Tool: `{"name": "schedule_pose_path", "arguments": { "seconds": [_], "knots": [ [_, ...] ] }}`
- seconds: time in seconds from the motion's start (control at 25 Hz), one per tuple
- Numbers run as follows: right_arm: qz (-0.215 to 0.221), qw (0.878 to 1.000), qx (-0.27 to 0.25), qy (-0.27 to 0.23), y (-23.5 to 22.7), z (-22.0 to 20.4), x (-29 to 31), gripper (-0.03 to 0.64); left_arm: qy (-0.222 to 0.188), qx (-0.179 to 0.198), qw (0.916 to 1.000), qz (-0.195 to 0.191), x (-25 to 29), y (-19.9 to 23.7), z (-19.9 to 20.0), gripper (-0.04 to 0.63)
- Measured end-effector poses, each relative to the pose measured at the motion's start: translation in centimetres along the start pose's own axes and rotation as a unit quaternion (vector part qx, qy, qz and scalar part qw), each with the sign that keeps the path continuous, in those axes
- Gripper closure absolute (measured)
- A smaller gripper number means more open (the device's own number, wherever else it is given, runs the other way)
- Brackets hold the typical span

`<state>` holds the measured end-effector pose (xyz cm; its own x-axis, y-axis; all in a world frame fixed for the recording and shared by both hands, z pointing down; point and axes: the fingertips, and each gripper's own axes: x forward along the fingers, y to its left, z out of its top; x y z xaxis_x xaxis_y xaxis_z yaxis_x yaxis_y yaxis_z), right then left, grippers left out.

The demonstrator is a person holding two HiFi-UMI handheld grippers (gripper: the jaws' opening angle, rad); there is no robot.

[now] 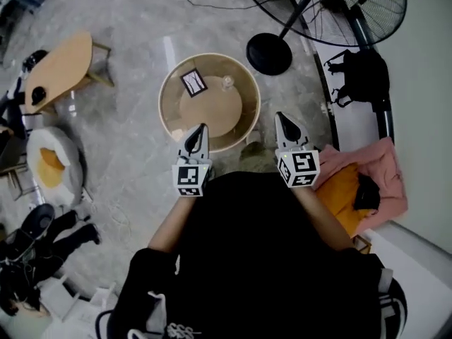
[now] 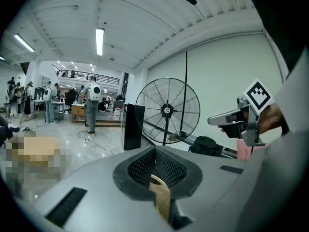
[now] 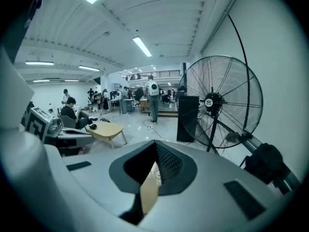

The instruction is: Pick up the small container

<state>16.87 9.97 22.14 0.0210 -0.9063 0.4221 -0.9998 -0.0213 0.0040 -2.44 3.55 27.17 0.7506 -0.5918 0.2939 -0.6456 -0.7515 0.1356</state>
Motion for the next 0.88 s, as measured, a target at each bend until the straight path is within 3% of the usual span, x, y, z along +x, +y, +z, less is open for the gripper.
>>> {"name": "schedule_pose_path", "arguments": {
  "seconds": [0.12,0.24,0.44,0.6,0.72,0.88],
  "knots": [
    [0.060,0.998,-0.008,0.009,-2.0,0.1,2.2,0.595,0.005,0.014,0.9994,0.033,2.2,-1.1,0.5,0.575],
    [0.117,0.993,-0.016,0.010,-2.7,0.9,4.0,0.595,0.010,0.000,0.9975,0.070,3.5,-1.8,0.8,0.575],
    [0.178,0.984,-0.031,0.010,-4.0,1.4,7.7,0.595,0.020,-0.023,0.9906,0.134,5.4,-1.6,0.2,0.575],
    [0.225,0.973,-0.029,0.046,-3.9,-0.9,9.3,0.595,0.039,-0.025,0.9864,0.158,6.5,-1.3,-1.3,0.575],
    [0.237,0.968,-0.044,0.066,-4.5,-2.8,12.4,0.595,0.037,-0.054,0.9827,0.173,9.2,0.5,-2.7,0.575],
    [0.218,0.972,-0.046,0.074,-5.7,-5.8,17.0,0.595,0.036,-0.074,0.9829,0.165,13.7,1.8,-7.1,0.575]
  ]
}}
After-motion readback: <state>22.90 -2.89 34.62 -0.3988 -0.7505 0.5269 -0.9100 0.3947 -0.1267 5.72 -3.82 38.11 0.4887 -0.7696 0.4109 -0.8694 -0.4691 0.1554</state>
